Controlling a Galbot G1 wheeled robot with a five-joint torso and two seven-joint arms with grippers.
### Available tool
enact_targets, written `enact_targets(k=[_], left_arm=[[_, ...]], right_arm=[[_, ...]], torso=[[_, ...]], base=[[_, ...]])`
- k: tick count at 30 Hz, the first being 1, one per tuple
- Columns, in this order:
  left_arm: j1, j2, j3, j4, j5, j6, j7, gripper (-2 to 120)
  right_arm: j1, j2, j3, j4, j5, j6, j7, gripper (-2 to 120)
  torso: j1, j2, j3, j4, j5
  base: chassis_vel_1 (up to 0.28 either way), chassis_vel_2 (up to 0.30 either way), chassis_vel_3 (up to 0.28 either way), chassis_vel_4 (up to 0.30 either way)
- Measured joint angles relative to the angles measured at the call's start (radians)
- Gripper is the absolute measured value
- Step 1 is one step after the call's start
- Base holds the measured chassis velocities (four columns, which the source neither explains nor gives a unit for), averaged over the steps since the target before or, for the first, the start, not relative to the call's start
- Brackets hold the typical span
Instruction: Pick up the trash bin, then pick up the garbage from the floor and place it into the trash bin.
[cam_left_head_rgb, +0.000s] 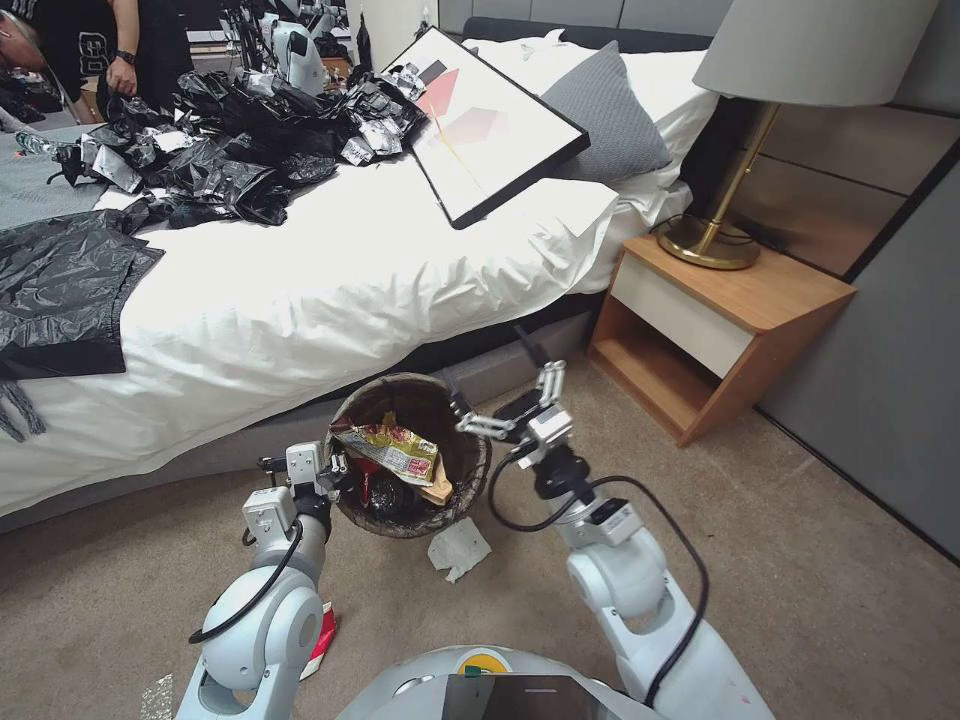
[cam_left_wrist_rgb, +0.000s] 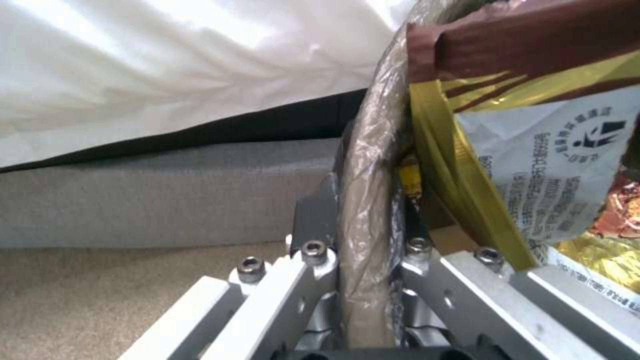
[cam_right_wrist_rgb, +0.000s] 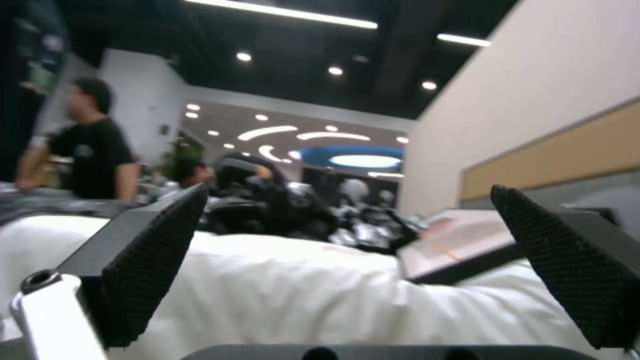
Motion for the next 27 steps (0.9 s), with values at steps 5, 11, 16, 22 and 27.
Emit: enact_targets(k=[5,11,16,22,27], left_arm=[[-0.001,0.004,-0.005,-0.004,-0.004,0.0,0.0,4],[0.002,0.007,-0.007,-0.009,-0.007,-0.002,0.0,4],[0.002,0.008,-0.007,-0.013,-0.007,-0.004,0.0,4],[0.002,0.009,-0.006,-0.015,-0.009,-0.006,0.001,4],[0.003,0.011,-0.005,-0.02,-0.016,-0.006,0.001,4]], right_arm=[[-0.055,0.01,0.07,0.027,-0.025,-0.056,0.132,100],[-0.098,0.02,0.133,0.012,-0.035,-0.063,0.18,100],[-0.133,0.031,0.17,-0.004,-0.034,-0.041,0.187,100],[-0.156,0.041,0.185,-0.03,-0.035,-0.016,0.187,100],[-0.15,0.042,0.187,-0.035,-0.034,-0.015,0.185,100]], torso=[[0.0,0.0,0.0,0.0,0.0001],[0.0,0.0,0.0,0.0,0.0002],[0.0,0.0,0.0,0.0,0.0001],[0.0,0.0,0.0,0.0,0.0001],[0.0,0.0,0.0,0.0001,0.0]], base=[[0.0,0.0,0.0,0.0],[0.0,0.0,0.0,0.0],[0.0,0.0,0.0,0.0],[0.0,0.0,0.0,0.0],[0.0,0.0,0.0,0.0]])
